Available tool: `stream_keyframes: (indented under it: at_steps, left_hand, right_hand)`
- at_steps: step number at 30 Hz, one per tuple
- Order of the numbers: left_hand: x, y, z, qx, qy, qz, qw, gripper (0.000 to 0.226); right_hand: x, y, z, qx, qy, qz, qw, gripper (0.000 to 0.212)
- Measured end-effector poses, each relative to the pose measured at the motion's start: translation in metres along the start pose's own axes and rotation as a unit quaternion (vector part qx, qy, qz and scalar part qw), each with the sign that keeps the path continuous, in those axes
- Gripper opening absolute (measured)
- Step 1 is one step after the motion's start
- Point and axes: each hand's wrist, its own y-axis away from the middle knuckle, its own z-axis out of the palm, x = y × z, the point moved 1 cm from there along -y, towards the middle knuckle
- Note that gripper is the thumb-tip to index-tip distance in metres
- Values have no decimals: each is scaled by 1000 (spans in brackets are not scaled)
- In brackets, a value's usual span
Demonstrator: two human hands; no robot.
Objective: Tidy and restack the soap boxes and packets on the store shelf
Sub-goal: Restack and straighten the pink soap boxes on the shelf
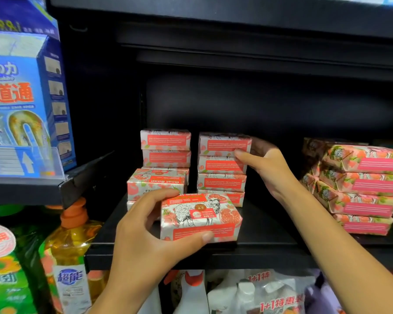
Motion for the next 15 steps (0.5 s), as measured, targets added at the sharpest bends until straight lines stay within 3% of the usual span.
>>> stream_keyframes:
  at_steps: [9,15]
  left_hand:
    - [6,-2,20,-28,-24,2,999,73]
    - [3,-14,44,-92,-181,39,978,69]
  right_hand:
    - [-4,7,2,-3,18,4,1000,34]
    - [-9,50,-15,54,186,-41,980,67]
